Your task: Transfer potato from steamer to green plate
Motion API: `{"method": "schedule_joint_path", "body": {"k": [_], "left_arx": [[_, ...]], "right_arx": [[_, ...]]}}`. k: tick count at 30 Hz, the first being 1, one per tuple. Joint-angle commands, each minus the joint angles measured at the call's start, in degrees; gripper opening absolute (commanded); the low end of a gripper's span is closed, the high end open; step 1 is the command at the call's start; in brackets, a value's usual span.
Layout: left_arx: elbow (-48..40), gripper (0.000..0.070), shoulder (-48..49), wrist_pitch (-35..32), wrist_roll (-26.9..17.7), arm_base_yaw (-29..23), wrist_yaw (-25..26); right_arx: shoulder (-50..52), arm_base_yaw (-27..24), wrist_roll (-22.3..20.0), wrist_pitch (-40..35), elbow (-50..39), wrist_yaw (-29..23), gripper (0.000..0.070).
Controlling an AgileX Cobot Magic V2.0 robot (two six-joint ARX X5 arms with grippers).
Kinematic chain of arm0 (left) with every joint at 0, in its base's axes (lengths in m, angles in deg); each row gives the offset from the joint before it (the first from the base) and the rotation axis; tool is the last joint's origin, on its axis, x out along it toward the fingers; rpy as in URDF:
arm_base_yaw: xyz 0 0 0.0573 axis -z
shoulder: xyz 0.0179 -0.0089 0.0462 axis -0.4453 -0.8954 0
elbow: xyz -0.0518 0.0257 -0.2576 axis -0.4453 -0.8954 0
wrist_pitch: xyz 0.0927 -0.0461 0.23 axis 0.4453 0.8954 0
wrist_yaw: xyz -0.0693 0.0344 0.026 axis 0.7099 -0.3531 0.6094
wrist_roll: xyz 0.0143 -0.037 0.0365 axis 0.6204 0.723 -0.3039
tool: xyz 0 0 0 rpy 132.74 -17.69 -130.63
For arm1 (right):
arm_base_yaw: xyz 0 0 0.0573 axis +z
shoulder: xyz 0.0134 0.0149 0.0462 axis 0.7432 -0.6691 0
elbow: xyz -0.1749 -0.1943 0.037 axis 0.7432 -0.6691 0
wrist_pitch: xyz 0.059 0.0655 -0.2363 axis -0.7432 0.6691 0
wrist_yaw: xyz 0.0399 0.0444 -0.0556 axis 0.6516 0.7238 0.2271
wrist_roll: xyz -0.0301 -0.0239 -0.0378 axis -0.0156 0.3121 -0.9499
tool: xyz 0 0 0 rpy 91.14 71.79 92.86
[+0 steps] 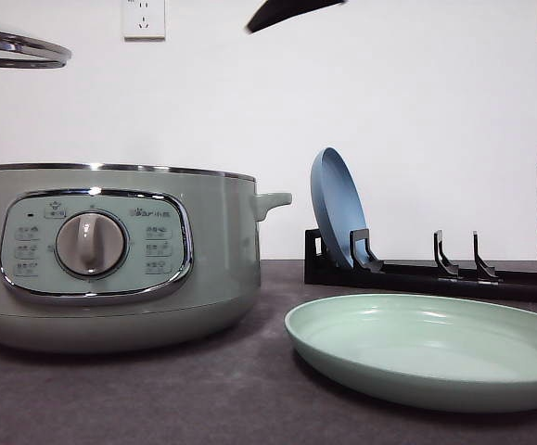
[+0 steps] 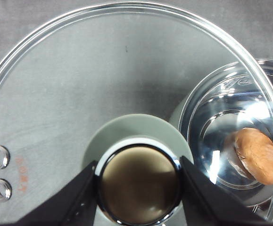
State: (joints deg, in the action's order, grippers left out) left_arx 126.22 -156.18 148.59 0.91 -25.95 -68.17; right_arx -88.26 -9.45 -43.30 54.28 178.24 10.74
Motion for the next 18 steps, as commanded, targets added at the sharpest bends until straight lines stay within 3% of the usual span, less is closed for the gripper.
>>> {"method": "schedule_joint_path", "body": {"k": [1, 8, 18], "left_arx": [[1.73, 0.0000, -0.07, -2.29, -0.72, -0.15, -0.04], [1.73, 0.0000, -0.08, -2.29, -0.72, -0.15, -0.04], [1.73, 0.0000, -0.07, -2.28, -0.65, -0.15, -0.02]], "right_arx": [[-4.07, 1.01, -0.82, 0.35, 4.56, -0.66, 0.0489], [-14.95, 3.77, -0.88, 0.48, 12.56, -4.12, 0.0490], [-24.37, 7.64, -1.94, -1.50, 12.98, -12.10, 0.0497]]}}
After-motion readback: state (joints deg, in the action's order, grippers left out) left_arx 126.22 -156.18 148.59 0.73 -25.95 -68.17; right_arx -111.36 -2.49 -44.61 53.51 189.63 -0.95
